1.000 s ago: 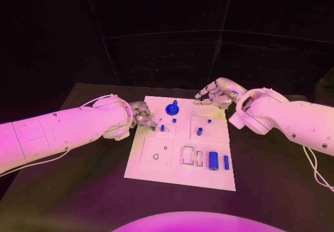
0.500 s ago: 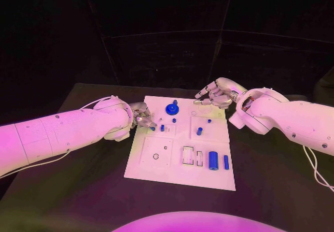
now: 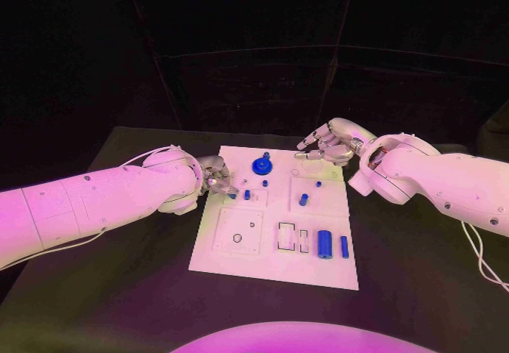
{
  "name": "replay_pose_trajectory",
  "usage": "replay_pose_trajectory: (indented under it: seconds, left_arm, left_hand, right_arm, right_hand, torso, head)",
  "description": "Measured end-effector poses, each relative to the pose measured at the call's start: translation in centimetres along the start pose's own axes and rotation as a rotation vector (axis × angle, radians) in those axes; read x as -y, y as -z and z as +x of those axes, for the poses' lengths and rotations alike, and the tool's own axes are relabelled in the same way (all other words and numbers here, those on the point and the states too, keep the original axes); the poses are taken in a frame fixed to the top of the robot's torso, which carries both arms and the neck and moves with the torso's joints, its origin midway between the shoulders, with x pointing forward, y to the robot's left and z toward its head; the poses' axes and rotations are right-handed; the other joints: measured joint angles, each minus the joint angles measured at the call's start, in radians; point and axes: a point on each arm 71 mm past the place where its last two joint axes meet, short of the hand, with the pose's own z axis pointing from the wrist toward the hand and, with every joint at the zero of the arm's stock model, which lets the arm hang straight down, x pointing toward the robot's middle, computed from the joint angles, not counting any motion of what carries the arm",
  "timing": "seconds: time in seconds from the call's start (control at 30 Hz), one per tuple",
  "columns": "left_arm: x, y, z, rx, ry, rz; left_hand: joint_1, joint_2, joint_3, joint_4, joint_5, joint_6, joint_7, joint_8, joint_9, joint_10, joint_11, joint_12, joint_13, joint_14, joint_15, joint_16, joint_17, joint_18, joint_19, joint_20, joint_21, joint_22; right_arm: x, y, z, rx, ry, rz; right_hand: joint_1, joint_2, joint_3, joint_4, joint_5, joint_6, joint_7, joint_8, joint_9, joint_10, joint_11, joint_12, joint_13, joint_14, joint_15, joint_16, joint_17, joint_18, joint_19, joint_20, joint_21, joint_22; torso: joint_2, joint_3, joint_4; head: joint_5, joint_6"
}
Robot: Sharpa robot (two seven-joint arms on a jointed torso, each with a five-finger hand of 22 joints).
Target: Assemble the parts on the task board
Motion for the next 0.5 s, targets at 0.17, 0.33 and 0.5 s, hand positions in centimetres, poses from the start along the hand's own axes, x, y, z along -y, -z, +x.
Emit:
replay_pose_trajectory:
  seconds: [0.17, 0.33, 0.5]
  left_arm:
    - [0.07, 0.05, -0.02, -0.004, -0.007, 0.002]
    - [0.14, 0.07, -0.02, -0.004, -0.011, 0.002]
    - [0.16, 0.0, -0.04, -0.003, -0.012, 0.0]
  left_hand:
    - [0.0, 0.0, 0.0, 0.0, -0.001, 0.0, 0.0, 0.0, 0.0, 0.007, 0.0, 0.004, 0.002, 0.0, 0.0, 0.0, 0.0, 0.0, 0.0, 0.0, 0.0, 0.001]
    - [0.0, 0.0, 0.0, 0.0, -0.001, 0.0, 0.0, 0.0, 0.0, 0.007, 0.0, 0.004, 0.002, 0.0, 0.0, 0.0, 0.0, 0.0, 0.0, 0.0, 0.0, 0.001]
    - [0.0, 0.0, 0.0, 0.0, -0.004, 0.001, 0.002, 0.0, -0.001, 0.007, 0.0, 0.004, 0.002, 0.0, 0.0, 0.0, 0.0, 0.0, 0.0, 0.0, 0.0, 0.001]
  right_arm:
    - [0.01, 0.0, -0.01, 0.0, 0.0, 0.0]
    - [0.02, -0.02, -0.01, 0.0, 0.0, 0.0]
    - [0.01, -0.04, 0.0, 0.0, 0.0, 0.0]
  right_hand:
    - [0.0, 0.0, 0.0, 0.0, 0.0, 0.0, 0.0, 0.0, 0.0, 0.0, 0.0, 0.0, 0.0, 0.0, 0.0, 0.0, 0.0, 0.0, 0.0, 0.0, 0.0, 0.0]
    - [0.0, 0.0, 0.0, 0.0, 0.0, 0.0, 0.0, 0.0, 0.0, 0.0, 0.0, 0.0, 0.0, 0.0, 0.0, 0.0, 0.0, 0.0, 0.0, 0.0, 0.0, 0.0]
    - [0.0, 0.0, 0.0, 0.0, 0.0, 0.0, 0.0, 0.0, 0.0, 0.0, 0.0, 0.0, 0.0, 0.0, 0.0, 0.0, 0.0, 0.0, 0.0, 0.0, 0.0, 0.0]
  torso:
    - [0.0, 0.0, 0.0]
    - [0.0, 0.0, 0.0]
    - [0.0, 0.0, 0.0]
  head:
    - [0.0, -0.001]
    - [0.0, -0.002]
    - [0.001, -0.002]
